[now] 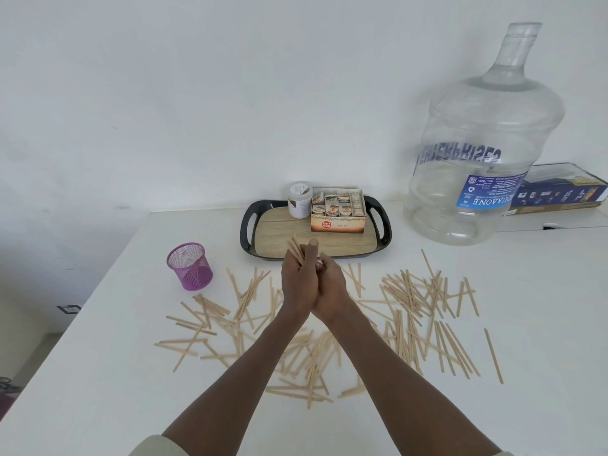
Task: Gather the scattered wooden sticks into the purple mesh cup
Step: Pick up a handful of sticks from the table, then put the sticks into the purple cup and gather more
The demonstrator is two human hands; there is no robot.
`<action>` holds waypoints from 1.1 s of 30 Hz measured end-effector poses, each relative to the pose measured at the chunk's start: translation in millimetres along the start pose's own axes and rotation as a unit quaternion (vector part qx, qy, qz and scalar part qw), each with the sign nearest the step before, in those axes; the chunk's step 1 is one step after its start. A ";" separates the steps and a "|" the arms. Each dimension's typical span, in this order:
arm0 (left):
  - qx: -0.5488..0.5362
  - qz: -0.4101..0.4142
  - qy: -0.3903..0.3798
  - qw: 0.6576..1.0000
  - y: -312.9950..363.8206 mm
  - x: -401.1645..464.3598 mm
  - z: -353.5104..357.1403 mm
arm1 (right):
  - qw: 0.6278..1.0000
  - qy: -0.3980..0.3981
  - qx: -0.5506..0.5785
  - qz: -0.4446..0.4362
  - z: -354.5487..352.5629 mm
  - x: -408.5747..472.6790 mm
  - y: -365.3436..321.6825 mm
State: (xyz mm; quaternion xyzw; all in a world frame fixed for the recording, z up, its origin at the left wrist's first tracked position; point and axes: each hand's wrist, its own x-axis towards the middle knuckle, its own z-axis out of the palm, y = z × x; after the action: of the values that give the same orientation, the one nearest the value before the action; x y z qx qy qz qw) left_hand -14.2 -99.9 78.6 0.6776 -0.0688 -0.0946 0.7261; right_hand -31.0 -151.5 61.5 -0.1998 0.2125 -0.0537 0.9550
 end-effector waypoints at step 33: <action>0.205 -0.009 -0.021 0.979 -32.1 21.4 -70.7 | 0.603 -0.135 -0.768 -0.168 54.7 7.2 -29.2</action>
State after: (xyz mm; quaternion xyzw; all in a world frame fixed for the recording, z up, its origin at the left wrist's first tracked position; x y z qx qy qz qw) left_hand 21.3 -38.2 40.8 0.8105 -0.0953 -0.0991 0.5693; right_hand -1.6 -159.9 115.9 -0.8969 0.0068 -0.0030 0.4421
